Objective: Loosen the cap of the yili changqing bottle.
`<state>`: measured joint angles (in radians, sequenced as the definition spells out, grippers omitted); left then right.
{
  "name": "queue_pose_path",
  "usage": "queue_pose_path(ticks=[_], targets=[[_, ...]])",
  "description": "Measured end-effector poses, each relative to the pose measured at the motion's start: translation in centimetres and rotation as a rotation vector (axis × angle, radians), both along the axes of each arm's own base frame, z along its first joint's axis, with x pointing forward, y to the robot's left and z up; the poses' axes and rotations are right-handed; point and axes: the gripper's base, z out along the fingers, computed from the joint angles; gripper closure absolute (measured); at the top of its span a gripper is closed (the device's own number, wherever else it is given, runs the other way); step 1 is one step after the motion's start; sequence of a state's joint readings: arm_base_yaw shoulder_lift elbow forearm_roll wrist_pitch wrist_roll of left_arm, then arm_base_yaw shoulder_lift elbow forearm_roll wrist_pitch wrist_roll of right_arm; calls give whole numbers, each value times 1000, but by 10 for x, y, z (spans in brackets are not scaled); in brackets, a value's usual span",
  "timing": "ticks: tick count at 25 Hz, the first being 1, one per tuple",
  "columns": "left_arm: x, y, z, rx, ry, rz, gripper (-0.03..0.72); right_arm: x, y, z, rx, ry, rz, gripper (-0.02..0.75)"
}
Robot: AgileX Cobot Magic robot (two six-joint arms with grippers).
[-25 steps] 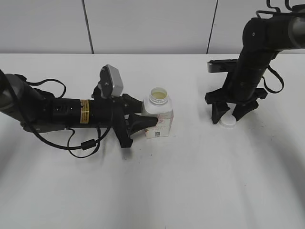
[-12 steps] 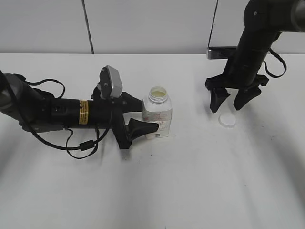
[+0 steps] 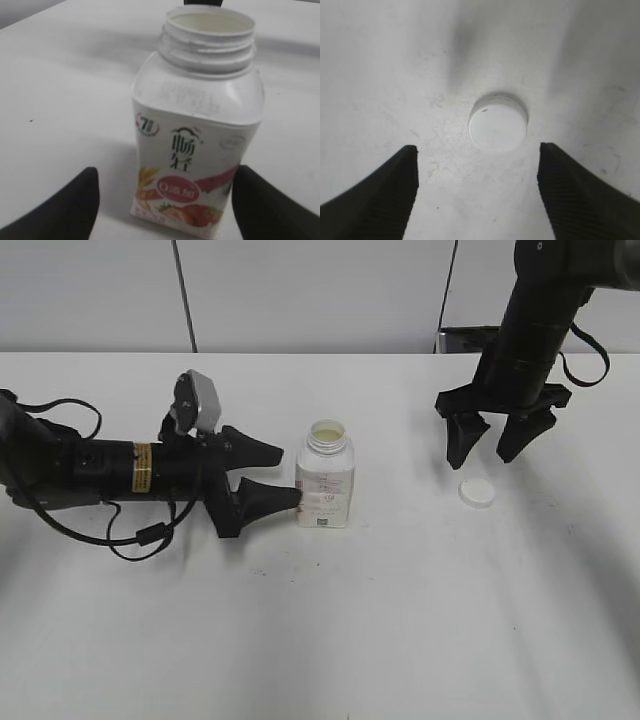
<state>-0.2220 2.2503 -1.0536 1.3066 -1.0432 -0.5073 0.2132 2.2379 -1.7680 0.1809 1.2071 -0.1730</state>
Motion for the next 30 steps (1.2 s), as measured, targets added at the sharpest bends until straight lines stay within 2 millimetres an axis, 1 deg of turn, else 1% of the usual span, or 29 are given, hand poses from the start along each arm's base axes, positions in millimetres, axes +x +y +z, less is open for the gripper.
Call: queue_pose_path(ticks=[5, 7, 10, 16, 18, 20, 21, 22, 24, 26, 30], targets=[[3, 24, 0, 13, 23, -4, 186, 0, 0, 0, 0, 2, 1, 156], [5, 31, 6, 27, 12, -9, 186, 0, 0, 0, -2, 1, 1, 156], [8, 40, 21, 50, -14, 12, 186, 0, 0, 1, -6, -1, 3, 156], [18, 63, 55, 64, 3, 150, 207, 4, -5, 7, -60, -28, 29, 156], [23, 69, 64, 131, -20, 234, 213, 7, -7, 10, -84, -47, 39, 156], [30, 79, 73, 221, -45, 364, 216, 10, -8, 15, -101, -69, 45, 156], [33, 84, 76, 260, -49, 436, 216, 11, -9, 17, -105, -79, 47, 156], [37, 93, 80, 311, -42, 546, 217, 13, -9, 20, -107, -95, 48, 156], [41, 107, 88, 383, -26, 710, 216, 17, -8, 26, -109, -120, 48, 156], [40, 122, 95, 466, -13, 842, 216, 21, -8, 35, -106, -153, 47, 156], [36, 140, 105, 560, 34, 1031, 220, 30, -6, 55, -98, -228, 41, 156]])
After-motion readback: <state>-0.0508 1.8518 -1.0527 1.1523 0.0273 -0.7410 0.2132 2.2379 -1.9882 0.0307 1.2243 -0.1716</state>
